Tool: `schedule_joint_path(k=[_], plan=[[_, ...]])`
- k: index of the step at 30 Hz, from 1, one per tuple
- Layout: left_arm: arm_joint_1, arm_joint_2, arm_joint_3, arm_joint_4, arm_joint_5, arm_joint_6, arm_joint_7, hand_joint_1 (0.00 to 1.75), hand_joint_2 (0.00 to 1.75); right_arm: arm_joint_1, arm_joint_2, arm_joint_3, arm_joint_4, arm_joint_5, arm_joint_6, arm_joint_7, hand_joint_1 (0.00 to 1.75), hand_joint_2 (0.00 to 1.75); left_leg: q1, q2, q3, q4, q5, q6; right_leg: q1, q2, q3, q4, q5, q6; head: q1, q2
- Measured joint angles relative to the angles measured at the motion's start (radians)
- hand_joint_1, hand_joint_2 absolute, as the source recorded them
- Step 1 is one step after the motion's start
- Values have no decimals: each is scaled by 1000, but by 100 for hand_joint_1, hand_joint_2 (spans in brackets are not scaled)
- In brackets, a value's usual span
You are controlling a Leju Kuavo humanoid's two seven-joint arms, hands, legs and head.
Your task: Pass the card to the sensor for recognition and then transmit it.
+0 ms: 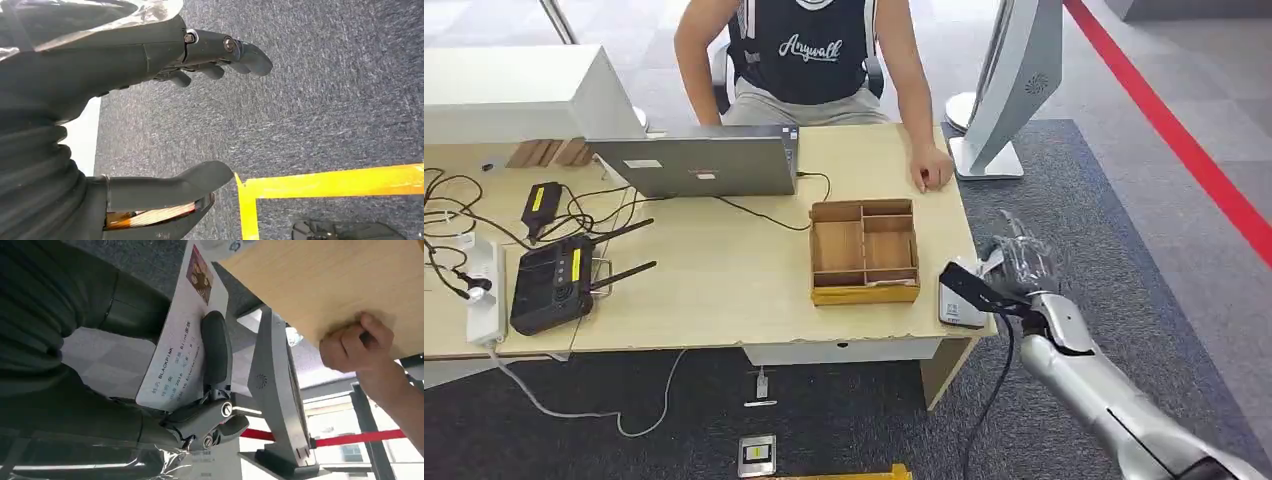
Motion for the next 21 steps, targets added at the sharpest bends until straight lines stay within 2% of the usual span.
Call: schedule_joint_path(k=[21], plan=[[-1,-2,0,0,-8,0,-8,0,175,62,40,2,77,-35,-3,-22,175,175,0,1,1,0,0,0,0,0,0,0,0,0,0,0]])
